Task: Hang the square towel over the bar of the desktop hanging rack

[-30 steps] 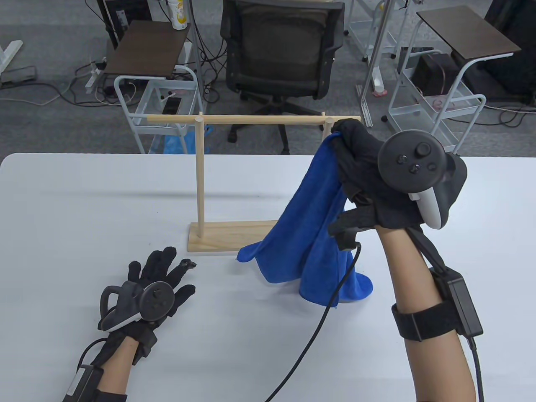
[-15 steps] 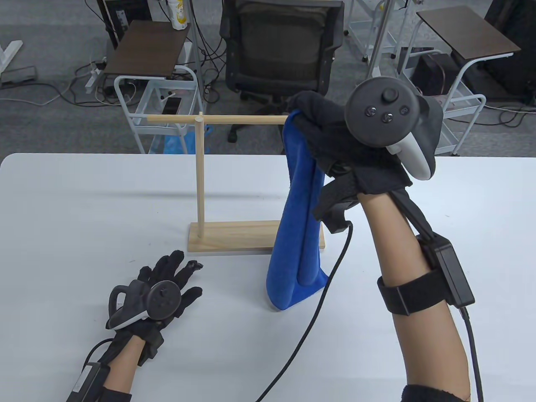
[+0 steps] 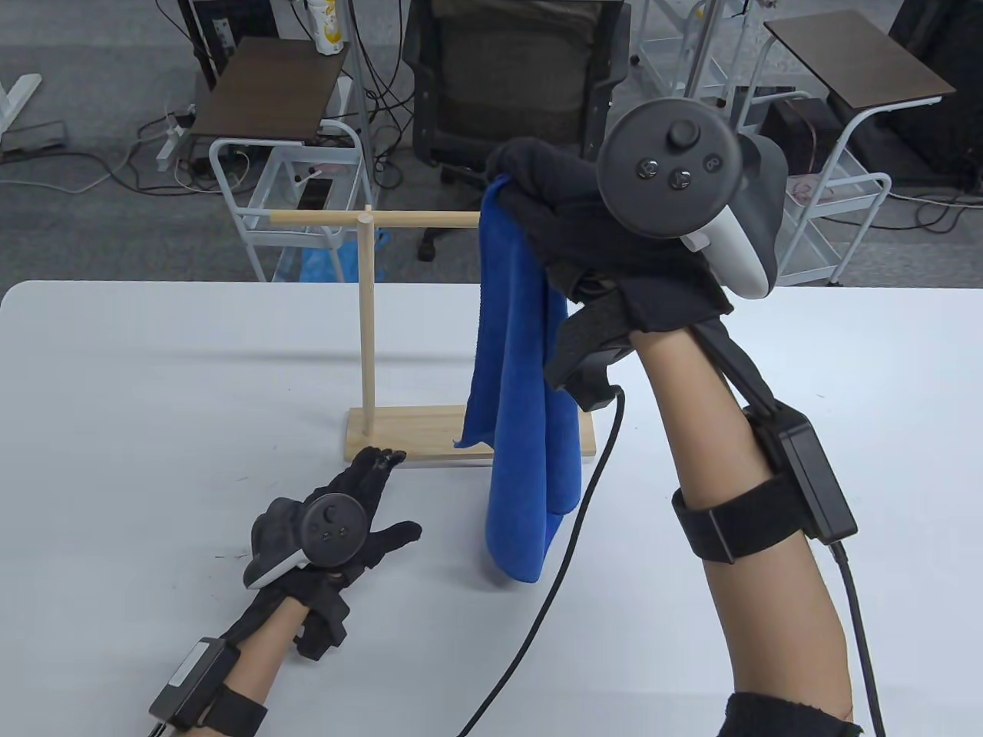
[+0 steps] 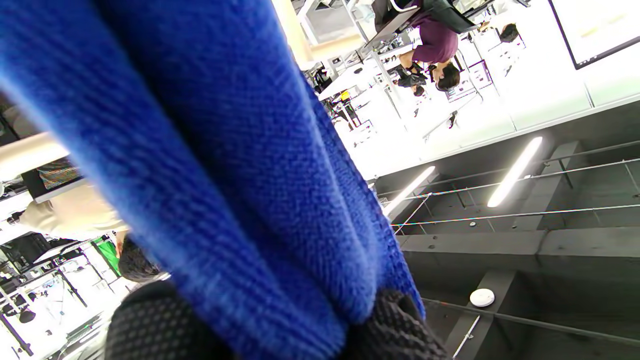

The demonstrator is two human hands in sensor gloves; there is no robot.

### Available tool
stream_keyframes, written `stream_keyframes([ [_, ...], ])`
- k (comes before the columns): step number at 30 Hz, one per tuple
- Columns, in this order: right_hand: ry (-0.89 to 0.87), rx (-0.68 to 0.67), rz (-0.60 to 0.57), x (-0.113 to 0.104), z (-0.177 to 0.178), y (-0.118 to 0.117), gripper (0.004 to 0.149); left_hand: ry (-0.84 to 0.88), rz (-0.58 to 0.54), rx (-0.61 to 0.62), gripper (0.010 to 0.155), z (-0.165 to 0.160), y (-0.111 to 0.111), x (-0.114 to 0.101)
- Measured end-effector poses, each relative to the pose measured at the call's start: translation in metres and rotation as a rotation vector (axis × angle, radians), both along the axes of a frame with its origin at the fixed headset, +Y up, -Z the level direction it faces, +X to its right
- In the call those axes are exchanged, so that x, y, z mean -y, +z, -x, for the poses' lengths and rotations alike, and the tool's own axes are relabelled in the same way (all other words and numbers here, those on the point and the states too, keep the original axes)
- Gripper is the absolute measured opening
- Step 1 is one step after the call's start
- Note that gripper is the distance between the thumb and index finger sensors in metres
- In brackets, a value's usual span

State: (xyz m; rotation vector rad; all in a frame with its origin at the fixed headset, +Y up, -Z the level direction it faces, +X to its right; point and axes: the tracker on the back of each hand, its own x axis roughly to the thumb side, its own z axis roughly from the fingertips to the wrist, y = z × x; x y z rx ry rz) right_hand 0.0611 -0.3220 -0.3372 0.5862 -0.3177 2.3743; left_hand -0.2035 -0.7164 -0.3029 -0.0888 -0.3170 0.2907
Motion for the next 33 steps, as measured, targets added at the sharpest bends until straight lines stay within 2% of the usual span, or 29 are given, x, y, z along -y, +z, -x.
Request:
stream_keyframes([
  [3, 0.004, -0.018, 0.003, 0.0, 0.005, 0.001, 0.039, 0.1, -0.069, -0.034, 0.093, -0.011, -0.024, 0.001],
  [4, 0.003, -0.021, 0.006, 0.001, 0.006, 0.001, 0.039, 0.193, -0.065, -0.025, 0.093, -0.014, -0.033, 0.002],
  [6, 0.003, -0.017, 0.009, 0.002, 0.007, 0.002, 0.039, 0.394, 0.01, 0.002, 0.079, -0.018, -0.044, 0.006],
  [7, 0.01, -0.01, 0.003, 0.003, 0.006, 0.004, 0.039, 0.487, 0.042, 0.032, 0.068, -0.019, -0.047, 0.008],
  [9, 0.002, -0.011, -0.004, 0.003, 0.003, 0.005, 0.039, 0.521, 0.057, 0.083, 0.047, -0.018, -0.048, 0.011],
  [10, -0.001, -0.013, -0.003, 0.004, 0.002, 0.005, 0.039, 0.515, 0.046, 0.088, 0.043, -0.016, -0.047, 0.012],
  [13, -0.011, -0.008, -0.003, 0.007, -0.005, 0.003, 0.039, 0.504, -0.019, 0.069, 0.042, -0.006, -0.042, 0.008],
  [19, -0.034, 0.011, 0.005, 0.015, -0.018, -0.002, 0.039, 0.605, -0.041, 0.01, 0.042, 0.03, -0.036, -0.013],
  [28, -0.098, 0.13, -0.028, 0.026, -0.058, 0.0, 0.04, 0.713, -0.199, -0.153, 0.042, 0.089, -0.027, -0.069],
  [33, -0.143, 0.195, -0.024, 0.039, -0.085, -0.005, 0.04, 0.713, -0.313, -0.23, 0.042, 0.111, -0.027, -0.111],
])
